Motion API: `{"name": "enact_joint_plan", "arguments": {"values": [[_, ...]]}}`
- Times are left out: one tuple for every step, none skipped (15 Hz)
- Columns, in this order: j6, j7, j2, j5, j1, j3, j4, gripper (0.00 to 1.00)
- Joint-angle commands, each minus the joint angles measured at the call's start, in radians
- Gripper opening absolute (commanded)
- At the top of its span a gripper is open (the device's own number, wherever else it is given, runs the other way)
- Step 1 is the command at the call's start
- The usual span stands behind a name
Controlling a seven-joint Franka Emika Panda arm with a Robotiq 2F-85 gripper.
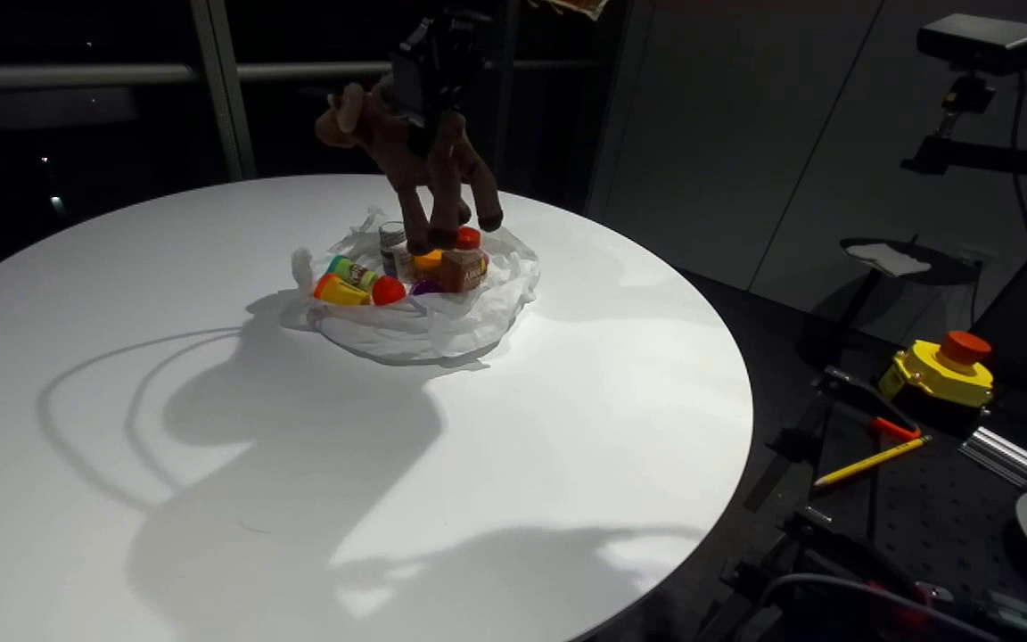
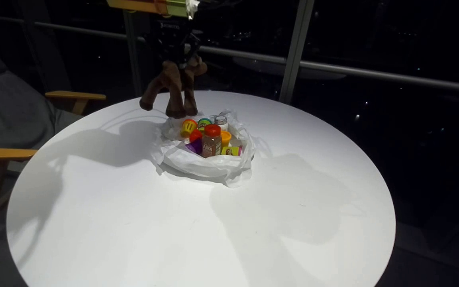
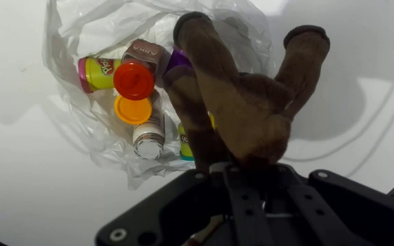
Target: Put all the objects on the table into the plastic bag.
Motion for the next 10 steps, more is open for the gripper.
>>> {"name": "enact_joint_plan", "arguments": {"values": [[0.016, -0.131, 0.105, 0.058, -0.038, 0.031, 0.094, 0.11], [0.007, -0.161, 0.13, 0.078, -0.048, 0.041, 0.116, 0.12], [-0.003, -0.187, 0.157, 0.091, -0.056, 0.049, 0.14, 0.12], [-0.013, -0.209, 0.183, 0.1, -0.064, 0.056, 0.161, 0.12], [-0.033, -0.223, 0.212, 0.106, -0.069, 0.062, 0.189, 0.11], [-0.043, -0.235, 0.234, 0.107, -0.073, 0.067, 0.207, 0.11], [-0.048, -0.243, 0.253, 0.105, -0.077, 0.071, 0.22, 0.11], [-0.057, -0.248, 0.277, 0.103, -0.08, 0.074, 0.243, 0.12], [-0.062, -0.253, 0.294, 0.099, -0.083, 0.075, 0.255, 0.12], [-0.073, -0.255, 0.312, 0.103, -0.086, 0.08, 0.278, 0.12]]}}
